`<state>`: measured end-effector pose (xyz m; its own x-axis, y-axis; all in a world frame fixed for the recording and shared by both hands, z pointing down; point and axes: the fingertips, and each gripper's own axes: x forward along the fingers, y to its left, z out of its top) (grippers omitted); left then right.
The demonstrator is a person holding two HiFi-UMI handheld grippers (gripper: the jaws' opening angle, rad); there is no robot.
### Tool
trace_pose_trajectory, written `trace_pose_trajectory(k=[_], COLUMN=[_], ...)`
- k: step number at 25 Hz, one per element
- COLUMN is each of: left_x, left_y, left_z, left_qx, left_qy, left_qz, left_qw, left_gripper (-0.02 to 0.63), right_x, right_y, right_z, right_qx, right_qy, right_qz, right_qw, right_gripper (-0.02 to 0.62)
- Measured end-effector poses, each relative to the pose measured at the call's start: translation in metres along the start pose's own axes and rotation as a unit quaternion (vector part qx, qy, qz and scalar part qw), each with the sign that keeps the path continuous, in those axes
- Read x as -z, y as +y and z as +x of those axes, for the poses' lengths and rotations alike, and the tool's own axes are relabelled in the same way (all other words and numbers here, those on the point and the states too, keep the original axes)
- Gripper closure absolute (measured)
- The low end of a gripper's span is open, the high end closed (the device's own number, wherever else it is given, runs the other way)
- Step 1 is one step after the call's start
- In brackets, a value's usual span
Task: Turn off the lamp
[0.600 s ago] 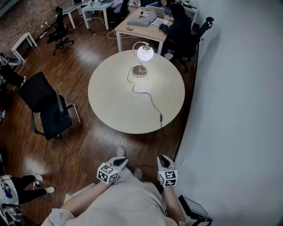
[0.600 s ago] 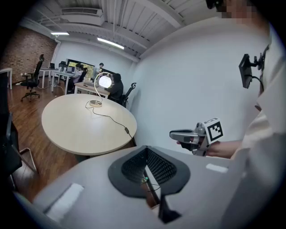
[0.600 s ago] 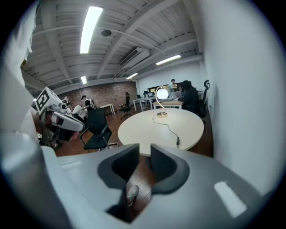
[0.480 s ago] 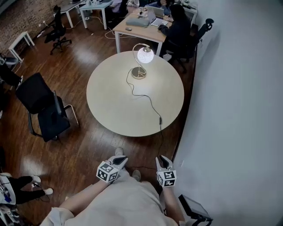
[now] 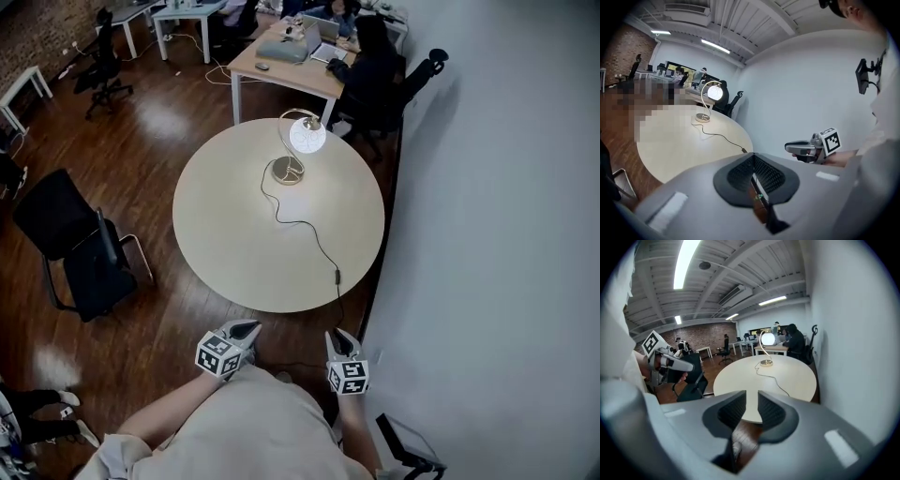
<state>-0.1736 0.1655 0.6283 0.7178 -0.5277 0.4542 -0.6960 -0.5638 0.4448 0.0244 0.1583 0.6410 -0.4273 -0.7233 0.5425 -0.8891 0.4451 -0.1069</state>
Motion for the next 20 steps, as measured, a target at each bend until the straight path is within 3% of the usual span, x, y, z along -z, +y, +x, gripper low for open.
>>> trace_pose_trajectory(k=[10,15,20], left_x=[-0.020,-0.024,-0.036], left_y=[0.039,0.036,0.048], left_z=[0.028,0.039,0.042], left_qx=[0.066,0.096,0.091], left_qy=[0.023,0.040,0.036], left_qz=[0.020,0.030,0.036], left_qw=[0.9973,0.9942,0.9946], left_gripper=[0.604,0.604,0.604], right_x=[-0.005,-0.004,-0.010], right_y=[0.007,0.009,-0.001], right_z=[0.027,0.024,0.031], right_qx=[0.051,0.072,0.080], right_qy=[0.005,0.010,0.007], right_qz=[0.032,0.054,0.051], right_qw=[0.998,0.996,0.995], right_gripper=[0.526,0.526,0.526])
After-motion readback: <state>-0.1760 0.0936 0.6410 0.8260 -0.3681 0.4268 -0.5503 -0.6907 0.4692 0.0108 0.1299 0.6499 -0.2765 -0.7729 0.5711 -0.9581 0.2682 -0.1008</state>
